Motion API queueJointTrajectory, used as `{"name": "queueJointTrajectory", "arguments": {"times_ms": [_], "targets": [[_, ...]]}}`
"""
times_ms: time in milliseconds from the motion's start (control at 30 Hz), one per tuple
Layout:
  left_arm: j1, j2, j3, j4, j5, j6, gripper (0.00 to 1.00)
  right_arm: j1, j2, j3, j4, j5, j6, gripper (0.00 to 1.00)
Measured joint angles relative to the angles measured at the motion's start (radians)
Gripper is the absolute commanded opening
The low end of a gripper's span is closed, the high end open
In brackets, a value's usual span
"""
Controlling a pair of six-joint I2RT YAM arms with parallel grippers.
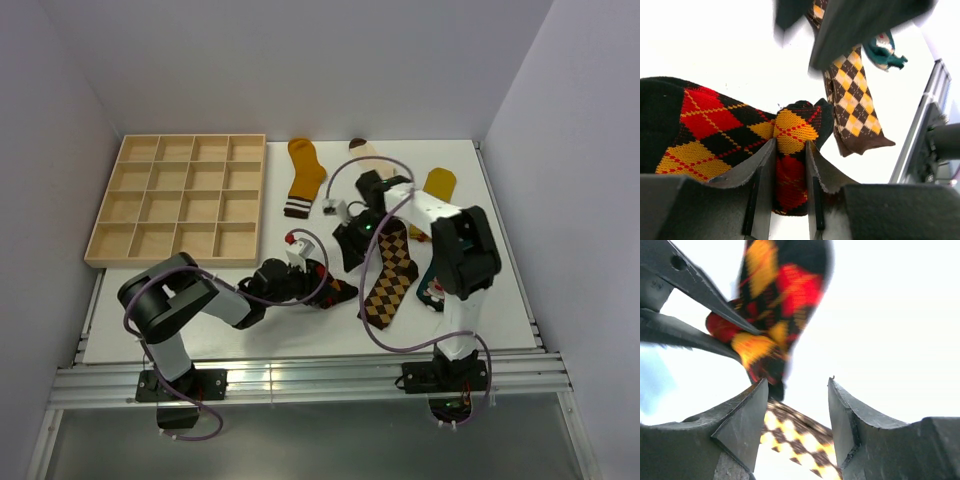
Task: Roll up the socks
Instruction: Roll the sock at the center of the board.
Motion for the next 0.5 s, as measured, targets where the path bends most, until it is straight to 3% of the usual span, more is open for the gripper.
{"name": "queueJointTrajectory", "arguments": {"times_ms": [233,500], "targets": [[0.028,0.050,-0.016,0.085,0.022,-0.110,0.00,-0.192,-0.249,-0.133,0.192,-0.009,0.004,0.61],[0.049,0.061,0.085,-0.085,0.032,-0.164,0.00,-0.187,-0.577,-0.472,0.371,0.013,-0.159,0.70]]}}
